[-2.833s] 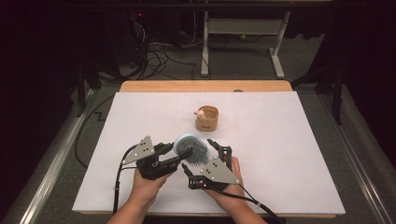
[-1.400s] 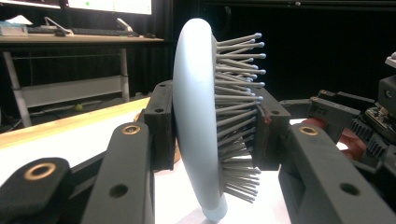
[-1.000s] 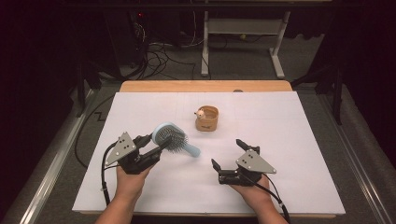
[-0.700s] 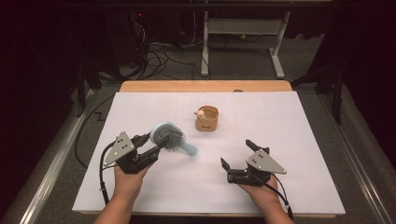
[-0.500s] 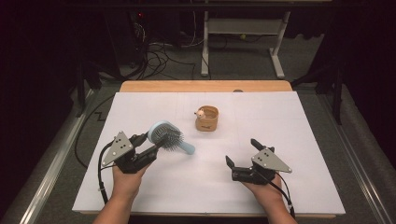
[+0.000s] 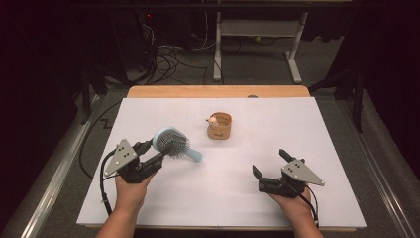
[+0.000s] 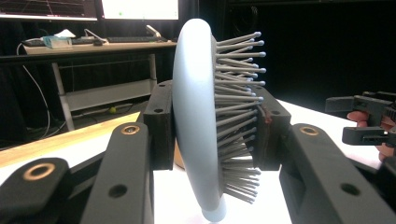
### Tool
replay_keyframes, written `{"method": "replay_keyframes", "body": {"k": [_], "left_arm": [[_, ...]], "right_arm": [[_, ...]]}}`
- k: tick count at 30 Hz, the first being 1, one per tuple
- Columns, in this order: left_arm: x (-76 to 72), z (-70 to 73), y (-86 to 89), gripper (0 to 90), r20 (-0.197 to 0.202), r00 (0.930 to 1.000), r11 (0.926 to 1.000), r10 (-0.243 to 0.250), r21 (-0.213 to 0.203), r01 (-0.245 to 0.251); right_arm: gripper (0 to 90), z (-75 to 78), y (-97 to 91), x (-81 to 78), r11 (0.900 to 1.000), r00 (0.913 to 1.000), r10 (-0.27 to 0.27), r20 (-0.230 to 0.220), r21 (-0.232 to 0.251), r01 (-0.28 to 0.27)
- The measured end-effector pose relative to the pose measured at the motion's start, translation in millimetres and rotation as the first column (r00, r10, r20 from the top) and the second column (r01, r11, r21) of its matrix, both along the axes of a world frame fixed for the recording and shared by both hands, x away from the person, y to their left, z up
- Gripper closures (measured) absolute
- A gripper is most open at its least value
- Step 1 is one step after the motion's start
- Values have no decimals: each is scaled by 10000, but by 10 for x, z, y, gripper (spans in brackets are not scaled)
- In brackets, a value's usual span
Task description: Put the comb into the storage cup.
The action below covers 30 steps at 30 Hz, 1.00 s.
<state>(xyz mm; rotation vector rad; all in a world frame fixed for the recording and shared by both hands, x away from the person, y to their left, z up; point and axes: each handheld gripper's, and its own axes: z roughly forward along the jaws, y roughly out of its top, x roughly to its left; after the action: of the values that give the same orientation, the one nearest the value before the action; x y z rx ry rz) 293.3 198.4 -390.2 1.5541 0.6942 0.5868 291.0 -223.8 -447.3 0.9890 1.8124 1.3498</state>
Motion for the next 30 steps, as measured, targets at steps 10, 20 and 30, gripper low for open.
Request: {"method": "replay_keyframes", "body": {"k": [10, 20, 30], "left_arm": [[2, 12, 17, 591, 59, 9999, 9999, 110, -11, -110], [0, 8, -8, 591, 68, 9999, 9999, 117, -107, -117], [3, 80, -93, 591, 278, 9996, 9999, -49, -152, 53]], "right_arm": [[0, -6, -231, -56, 9986, 9991, -422, -74, 303, 424], [0, -19, -402, -118, 9967, 9978, -645, -173, 478, 653], [0, -27, -429, -138, 9961, 9977, -658, -153, 575, 665]]}}
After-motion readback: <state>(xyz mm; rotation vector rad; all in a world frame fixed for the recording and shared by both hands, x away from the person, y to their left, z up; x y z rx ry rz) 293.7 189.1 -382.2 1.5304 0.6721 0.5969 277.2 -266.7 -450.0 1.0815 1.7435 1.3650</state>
